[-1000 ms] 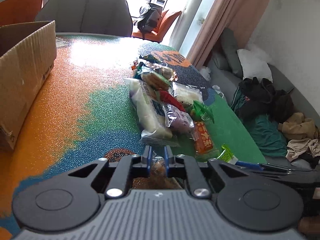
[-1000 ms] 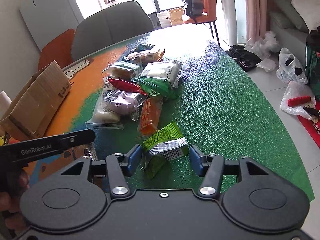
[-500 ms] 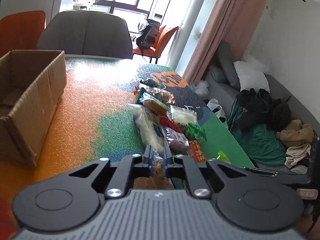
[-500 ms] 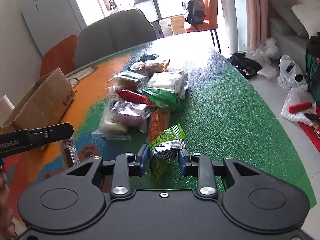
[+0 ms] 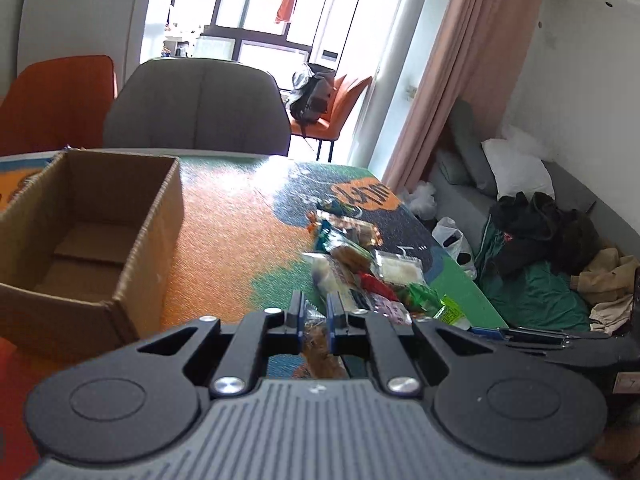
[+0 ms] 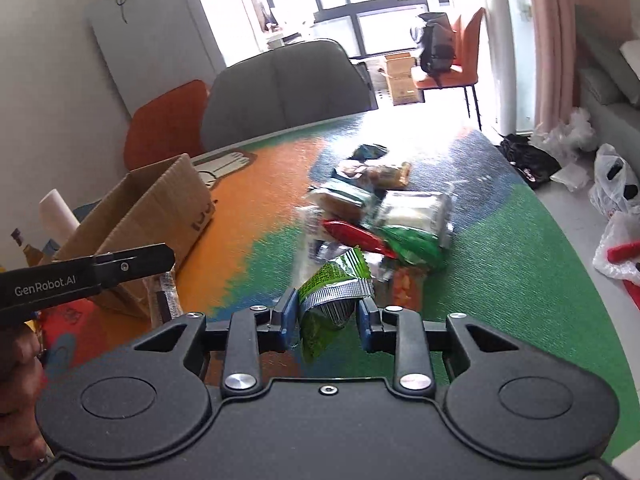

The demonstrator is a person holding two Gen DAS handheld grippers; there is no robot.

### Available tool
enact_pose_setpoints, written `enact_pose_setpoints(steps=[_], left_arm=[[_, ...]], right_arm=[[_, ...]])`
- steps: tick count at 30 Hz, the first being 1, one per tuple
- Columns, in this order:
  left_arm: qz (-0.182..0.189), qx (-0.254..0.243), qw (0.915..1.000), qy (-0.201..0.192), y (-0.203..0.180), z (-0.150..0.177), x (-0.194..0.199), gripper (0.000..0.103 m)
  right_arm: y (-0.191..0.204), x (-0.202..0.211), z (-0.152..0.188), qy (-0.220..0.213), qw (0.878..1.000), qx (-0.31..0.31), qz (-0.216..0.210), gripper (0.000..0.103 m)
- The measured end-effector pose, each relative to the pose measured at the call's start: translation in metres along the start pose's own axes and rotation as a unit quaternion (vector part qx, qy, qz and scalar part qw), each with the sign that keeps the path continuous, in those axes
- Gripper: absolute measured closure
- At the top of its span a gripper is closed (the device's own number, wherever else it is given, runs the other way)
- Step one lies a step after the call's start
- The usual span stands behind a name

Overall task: Organize snacks
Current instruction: 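Carry the green chip bag with the right gripper over the cardboard box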

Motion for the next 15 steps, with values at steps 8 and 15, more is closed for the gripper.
enact_pose_setpoints(steps=[8, 15], left_arm=[[-0.025, 0.003, 0.9994, -0.023, 0.031, -0.025, 0.021, 0.093], [-0.043, 0.006, 0.9985, -0.034, 0.059, -0.041, 0.035, 0.093]], right_arm=[[0.043, -0.004, -0.027, -0.006, 0.999, 0.03, -0.035, 0.074], [0.078, -0.01, -0.047, -0.005, 0.997, 0.055, -0.058, 0.074]])
Point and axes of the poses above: each gripper's, at about its wrist camera, not at the fingertips, and x roughly against the way its jaws point, y to its left, z to its underside, the point moved 6 cm from there along -x, roughly the way its jaws point, and after that the axes turned 2 degrees about x, right-handed, at the moved point
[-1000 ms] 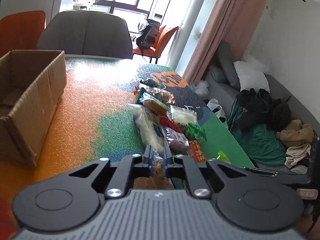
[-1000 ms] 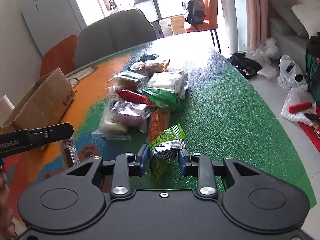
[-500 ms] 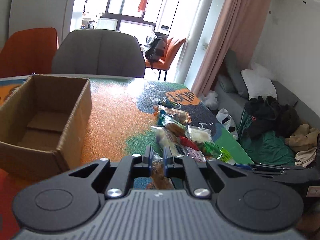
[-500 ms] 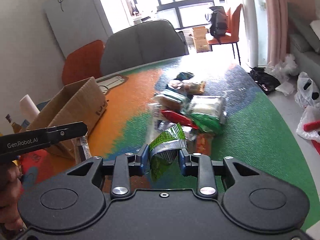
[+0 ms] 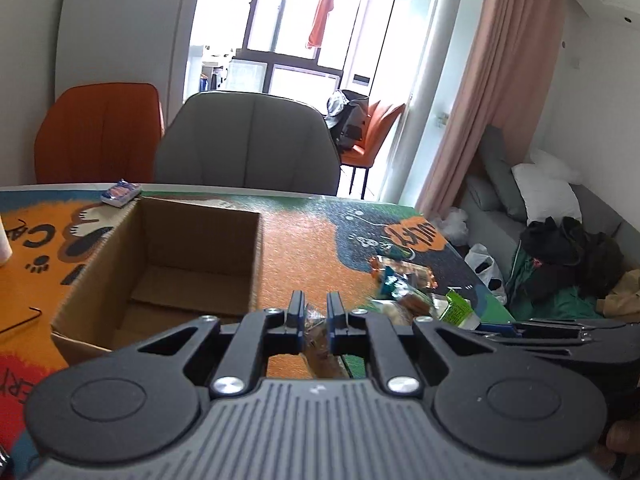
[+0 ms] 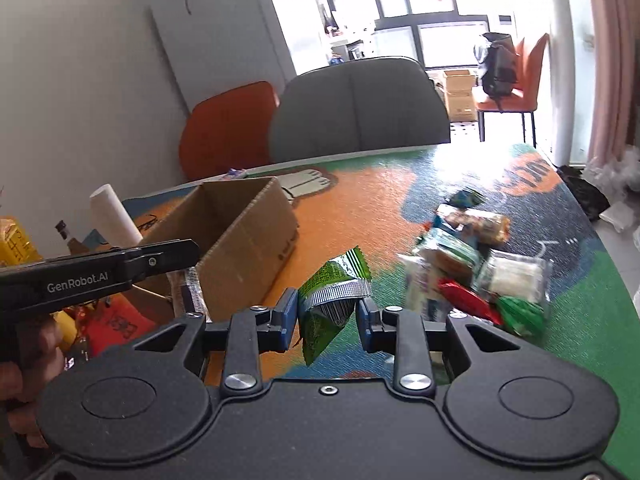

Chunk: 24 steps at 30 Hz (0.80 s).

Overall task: Organize snacks
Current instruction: 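Carry the green chip bag with the right gripper over the cardboard box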

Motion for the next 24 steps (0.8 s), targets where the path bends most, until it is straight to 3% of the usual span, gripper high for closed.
enact_pose_setpoints(steps=[12, 24], left_arm=[[-0.03, 0.005, 0.9994, -0.015, 0.049, -0.026, 0.006, 0.093], [-0.058, 0.029, 0.9978, -0.013, 0.107, -0.039, -0.011, 0.093]], right_arm=[[0.048, -0.027, -0.028, 0.0, 0.999, 0.028, -0.033, 0.074], [0.087, -0.06, -0.043, 0.01, 0.997, 0.039, -0.066, 0.074]])
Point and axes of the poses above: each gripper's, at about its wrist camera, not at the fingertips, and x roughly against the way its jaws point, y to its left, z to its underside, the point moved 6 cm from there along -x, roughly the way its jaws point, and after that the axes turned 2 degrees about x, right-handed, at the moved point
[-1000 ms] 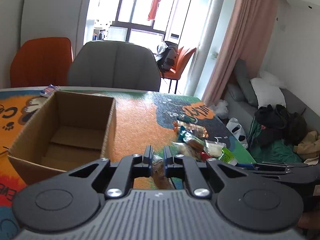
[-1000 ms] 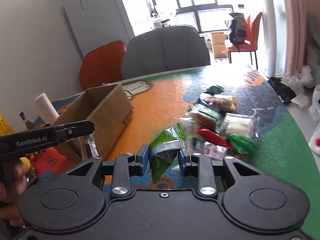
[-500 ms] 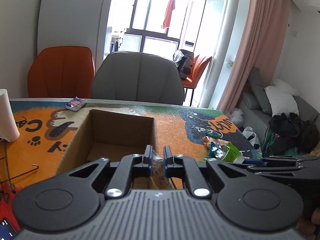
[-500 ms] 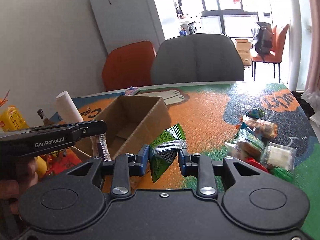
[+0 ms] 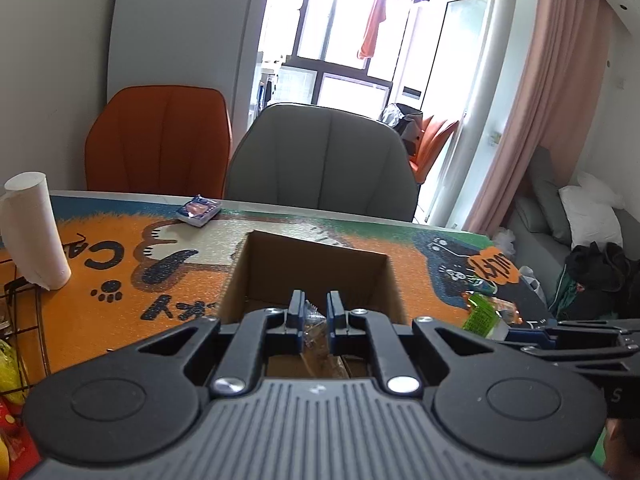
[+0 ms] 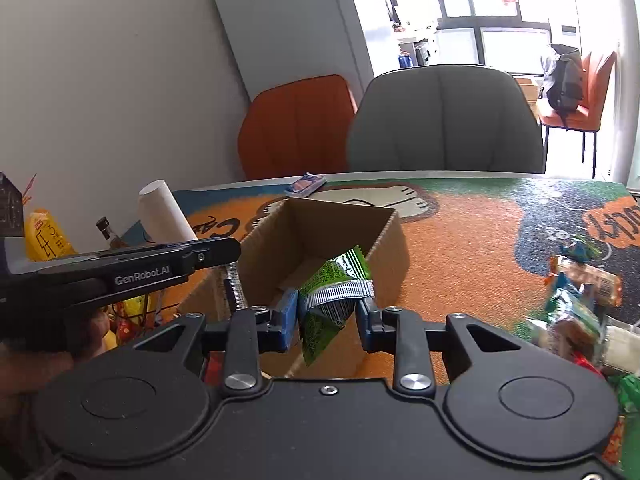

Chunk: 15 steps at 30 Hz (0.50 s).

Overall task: Organize snacks
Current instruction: 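Carry the green chip bag with the right gripper over the cardboard box, then open the right gripper to drop the chip bag into the box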

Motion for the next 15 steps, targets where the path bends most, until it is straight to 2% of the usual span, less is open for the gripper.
enact_pose_setpoints(steps=[9, 10, 12, 15], left_arm=[[-0.018, 0.01, 0.9996, 0.018, 0.024, -0.003, -0.027, 0.093], [-0.026, 0.009, 0.9994, 0.02, 0.025, -0.003, -0.029, 0.09], [-0.038, 0.009, 0.9991, 0.017, 0.028, -0.003, -0.029, 0.09], [-0.037, 0.008, 0.9992, 0.012, 0.029, -0.003, -0.022, 0.088]], right_arm=[[0.012, -0.036, -0.006, 0.019, 1.0, 0.006, -0.014, 0.074], [0.013, -0.04, -0.006, 0.022, 1.0, 0.006, -0.016, 0.074], [0.015, -0.045, -0.006, 0.026, 0.999, 0.006, -0.018, 0.074], [0.018, -0.05, -0.005, 0.03, 0.999, 0.009, -0.02, 0.074]])
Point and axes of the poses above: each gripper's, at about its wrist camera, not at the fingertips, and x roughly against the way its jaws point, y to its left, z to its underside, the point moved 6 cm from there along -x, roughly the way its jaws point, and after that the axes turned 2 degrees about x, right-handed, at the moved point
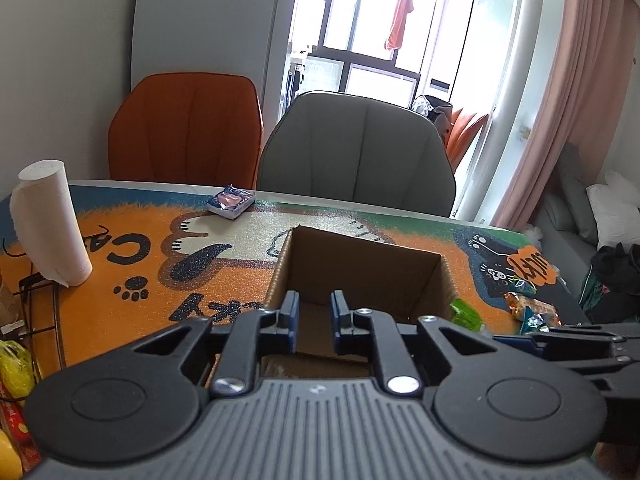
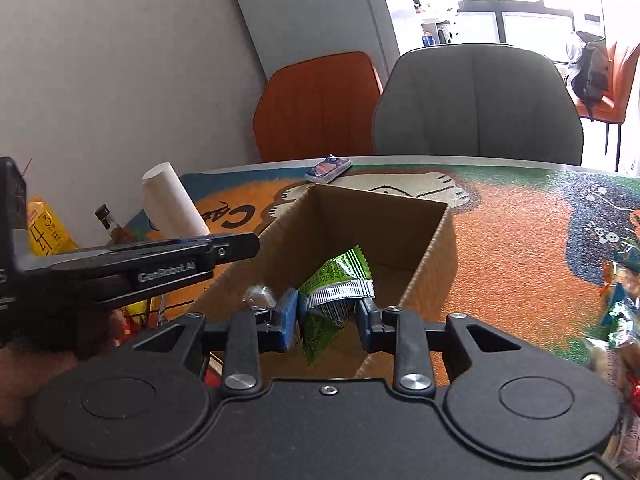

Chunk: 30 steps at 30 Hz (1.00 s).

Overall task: Organize snacks
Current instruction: 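Open the right gripper to drop the chip bag into the box, then move both tools back toward the snack pile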

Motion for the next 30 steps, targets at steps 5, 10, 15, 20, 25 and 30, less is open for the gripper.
enact_pose_setpoints(steps=[5, 10, 15, 20, 25, 30], left_arm=[[-0.005, 0.001, 1.0, -0.005, 0.0, 0.003, 0.017, 0.078], [-0.02, -0.002, 0.9998, -0.006, 0.0, 0.007, 0.031, 0.044], [-0.033, -0.001, 0.9994, -0.008, -0.004, 0.013, 0.042, 0.022], [-0.044, 0.007, 0.999, -0.002, -0.008, 0.021, 0.051, 0.012], [-0.046, 0.008, 0.9989, 0.005, -0.017, 0.031, 0.057, 0.004], [-0.028, 0.008, 0.9995, 0.014, -0.031, 0.04, 0.063, 0.0]], right_arm=[[0.0, -0.004, 0.001, 0.006, 1.0, -0.007, -0.008, 0.067], [-0.004, 0.006, 0.001, -0.001, 1.0, -0.014, 0.005, 0.054], [-0.012, 0.027, 0.007, -0.009, 1.0, -0.018, 0.018, 0.052], [-0.02, 0.044, 0.015, -0.008, 0.999, -0.018, 0.032, 0.042], [-0.029, 0.061, 0.024, -0.01, 0.999, -0.026, 0.037, 0.035], [-0.039, 0.083, 0.031, -0.022, 0.998, -0.032, 0.042, 0.022]])
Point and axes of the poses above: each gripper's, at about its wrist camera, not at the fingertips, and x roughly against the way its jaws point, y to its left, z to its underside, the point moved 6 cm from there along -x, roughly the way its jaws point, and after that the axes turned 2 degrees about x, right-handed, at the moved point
